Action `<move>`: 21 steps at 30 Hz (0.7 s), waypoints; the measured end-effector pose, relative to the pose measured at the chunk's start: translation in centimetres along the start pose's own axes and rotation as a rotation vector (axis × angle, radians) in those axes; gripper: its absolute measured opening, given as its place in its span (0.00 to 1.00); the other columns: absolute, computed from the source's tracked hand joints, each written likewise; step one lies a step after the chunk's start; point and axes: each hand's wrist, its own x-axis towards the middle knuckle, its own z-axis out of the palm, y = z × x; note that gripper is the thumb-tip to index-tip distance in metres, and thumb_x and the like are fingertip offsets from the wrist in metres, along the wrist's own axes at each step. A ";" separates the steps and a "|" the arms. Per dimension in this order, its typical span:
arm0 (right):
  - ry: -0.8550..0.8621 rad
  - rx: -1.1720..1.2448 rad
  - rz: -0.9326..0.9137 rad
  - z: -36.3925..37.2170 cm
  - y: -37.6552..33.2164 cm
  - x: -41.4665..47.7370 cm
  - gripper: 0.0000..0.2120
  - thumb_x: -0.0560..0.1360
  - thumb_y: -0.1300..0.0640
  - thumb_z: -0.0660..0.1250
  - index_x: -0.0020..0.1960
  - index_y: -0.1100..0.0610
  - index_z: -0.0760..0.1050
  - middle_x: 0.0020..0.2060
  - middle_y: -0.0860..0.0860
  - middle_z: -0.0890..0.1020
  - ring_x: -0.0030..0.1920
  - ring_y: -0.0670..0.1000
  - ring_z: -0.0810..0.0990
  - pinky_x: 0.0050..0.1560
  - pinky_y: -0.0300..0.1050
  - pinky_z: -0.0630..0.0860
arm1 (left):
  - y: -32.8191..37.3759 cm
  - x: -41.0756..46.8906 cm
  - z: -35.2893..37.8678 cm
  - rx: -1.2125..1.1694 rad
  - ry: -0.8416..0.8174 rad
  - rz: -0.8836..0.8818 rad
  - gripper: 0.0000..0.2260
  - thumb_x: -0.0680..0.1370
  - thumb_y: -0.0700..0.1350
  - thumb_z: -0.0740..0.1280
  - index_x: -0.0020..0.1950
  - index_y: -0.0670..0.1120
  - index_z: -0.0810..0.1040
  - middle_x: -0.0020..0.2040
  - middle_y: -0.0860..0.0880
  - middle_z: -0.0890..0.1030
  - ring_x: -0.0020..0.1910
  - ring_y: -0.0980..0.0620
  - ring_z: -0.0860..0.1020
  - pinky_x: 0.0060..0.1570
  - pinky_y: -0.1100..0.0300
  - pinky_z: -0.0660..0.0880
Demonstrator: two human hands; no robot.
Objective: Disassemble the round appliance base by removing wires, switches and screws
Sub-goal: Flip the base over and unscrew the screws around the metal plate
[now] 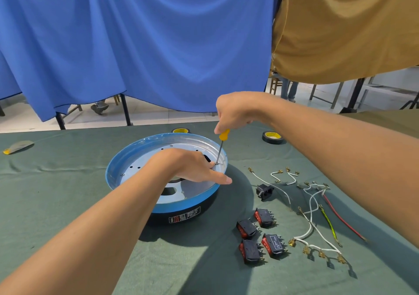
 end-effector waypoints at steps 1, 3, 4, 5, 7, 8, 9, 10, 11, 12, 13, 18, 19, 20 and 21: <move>-0.011 0.004 -0.022 -0.1 -0.1 -0.1 0.16 0.73 0.49 0.70 0.33 0.59 0.76 0.24 0.51 0.74 0.25 0.51 0.69 0.27 0.39 0.65 | 0.0 0.0 0.0 0.005 0.000 -0.002 0.39 0.69 0.78 0.48 0.77 0.62 0.52 0.76 0.47 0.61 0.73 0.41 0.60 0.67 0.44 0.60; -0.051 0.039 -0.067 -0.3 -0.3 -0.1 0.09 0.71 0.51 0.72 0.42 0.58 0.81 0.36 0.55 0.79 0.34 0.52 0.73 0.30 0.40 0.70 | 0.0 0.0 0.0 0.006 -0.003 -0.005 0.40 0.69 0.78 0.47 0.77 0.62 0.52 0.76 0.47 0.61 0.73 0.41 0.60 0.67 0.45 0.61; -0.073 0.069 -0.080 -0.3 -0.4 -0.1 0.06 0.71 0.52 0.73 0.44 0.55 0.81 0.41 0.55 0.81 0.37 0.51 0.75 0.31 0.41 0.72 | 0.1 0.0 0.0 0.006 -0.005 -0.006 0.40 0.69 0.78 0.47 0.77 0.62 0.52 0.76 0.47 0.61 0.73 0.41 0.60 0.67 0.46 0.61; -0.088 0.100 -0.085 -0.2 -0.4 -0.1 0.05 0.71 0.52 0.73 0.43 0.53 0.81 0.42 0.54 0.81 0.37 0.51 0.76 0.32 0.41 0.73 | 0.1 0.0 0.0 0.005 -0.005 -0.005 0.39 0.69 0.78 0.47 0.77 0.62 0.52 0.76 0.47 0.61 0.73 0.41 0.60 0.67 0.46 0.61; -0.073 0.116 -0.081 0.1 -0.4 0.1 0.14 0.73 0.45 0.71 0.40 0.56 0.78 0.35 0.52 0.80 0.32 0.49 0.75 0.30 0.41 0.71 | 0.1 -0.1 0.1 0.000 -0.002 -0.003 0.39 0.70 0.77 0.48 0.77 0.61 0.52 0.76 0.47 0.60 0.73 0.42 0.60 0.67 0.46 0.61; -0.044 0.099 -0.062 0.2 -0.4 0.0 0.21 0.74 0.40 0.67 0.36 0.58 0.75 0.28 0.50 0.78 0.27 0.48 0.73 0.29 0.40 0.69 | 0.1 -0.1 0.1 -0.001 0.000 -0.001 0.39 0.70 0.77 0.48 0.77 0.61 0.52 0.76 0.47 0.60 0.73 0.42 0.60 0.67 0.46 0.61; -0.012 0.073 -0.037 0.2 -0.5 -0.1 0.26 0.76 0.36 0.62 0.32 0.58 0.73 0.21 0.48 0.75 0.22 0.47 0.70 0.28 0.39 0.67 | 0.1 -0.1 0.1 -0.001 0.000 0.000 0.39 0.70 0.77 0.48 0.77 0.61 0.52 0.76 0.48 0.60 0.74 0.41 0.59 0.67 0.46 0.60; 0.016 0.042 -0.013 0.3 -0.6 -0.1 0.29 0.77 0.36 0.59 0.29 0.58 0.72 0.16 0.47 0.72 0.19 0.47 0.68 0.27 0.39 0.66 | 0.1 -0.1 0.1 -0.003 -0.001 0.000 0.39 0.70 0.77 0.48 0.77 0.61 0.52 0.77 0.48 0.60 0.74 0.41 0.59 0.67 0.45 0.60; 0.032 0.014 0.003 0.3 -0.5 -0.1 0.28 0.78 0.39 0.59 0.28 0.57 0.72 0.14 0.46 0.70 0.19 0.47 0.68 0.26 0.39 0.65 | 0.1 -0.2 0.1 -0.006 -0.002 0.000 0.39 0.70 0.77 0.48 0.77 0.61 0.52 0.77 0.48 0.60 0.74 0.41 0.59 0.67 0.45 0.61; 0.039 0.006 0.007 0.3 -0.4 -0.1 0.25 0.78 0.42 0.61 0.28 0.58 0.73 0.15 0.47 0.71 0.20 0.48 0.68 0.26 0.39 0.65 | 0.1 -0.1 0.1 -0.006 -0.003 -0.001 0.39 0.70 0.77 0.48 0.77 0.62 0.52 0.77 0.48 0.59 0.74 0.41 0.59 0.67 0.45 0.61; 0.039 0.021 0.001 0.3 -0.4 -0.2 0.22 0.76 0.46 0.65 0.29 0.59 0.74 0.18 0.49 0.72 0.23 0.50 0.69 0.26 0.39 0.65 | 0.1 -0.1 0.0 -0.003 -0.003 0.000 0.39 0.70 0.77 0.48 0.77 0.62 0.52 0.77 0.48 0.59 0.74 0.41 0.59 0.67 0.45 0.61; -0.026 0.229 -0.003 0.2 -0.1 -0.4 0.15 0.73 0.50 0.70 0.46 0.63 0.80 0.31 0.53 0.76 0.30 0.51 0.71 0.29 0.40 0.68 | 0.1 -0.2 0.0 -0.002 -0.007 0.000 0.39 0.70 0.77 0.48 0.77 0.62 0.51 0.77 0.47 0.59 0.74 0.41 0.59 0.67 0.46 0.61; -0.018 0.220 0.008 0.2 -0.1 -0.4 0.18 0.75 0.46 0.68 0.41 0.62 0.79 0.28 0.52 0.75 0.26 0.50 0.71 0.28 0.40 0.67 | 0.2 -0.3 0.0 -0.002 -0.008 0.001 0.39 0.70 0.77 0.48 0.77 0.61 0.51 0.77 0.47 0.59 0.74 0.41 0.58 0.67 0.45 0.60; 0.001 0.188 0.023 0.3 -0.1 -0.4 0.23 0.76 0.42 0.65 0.35 0.60 0.76 0.23 0.50 0.74 0.22 0.48 0.69 0.27 0.39 0.66 | 0.2 -0.3 0.0 0.000 -0.008 0.002 0.39 0.70 0.77 0.48 0.77 0.61 0.51 0.77 0.47 0.59 0.74 0.41 0.59 0.67 0.45 0.60; 0.028 0.149 0.038 0.3 0.0 -0.4 0.26 0.77 0.41 0.61 0.29 0.59 0.72 0.18 0.49 0.71 0.18 0.47 0.67 0.26 0.39 0.65 | 0.2 -0.3 0.0 0.001 -0.006 0.004 0.39 0.70 0.77 0.48 0.77 0.61 0.52 0.77 0.47 0.59 0.74 0.41 0.59 0.67 0.45 0.60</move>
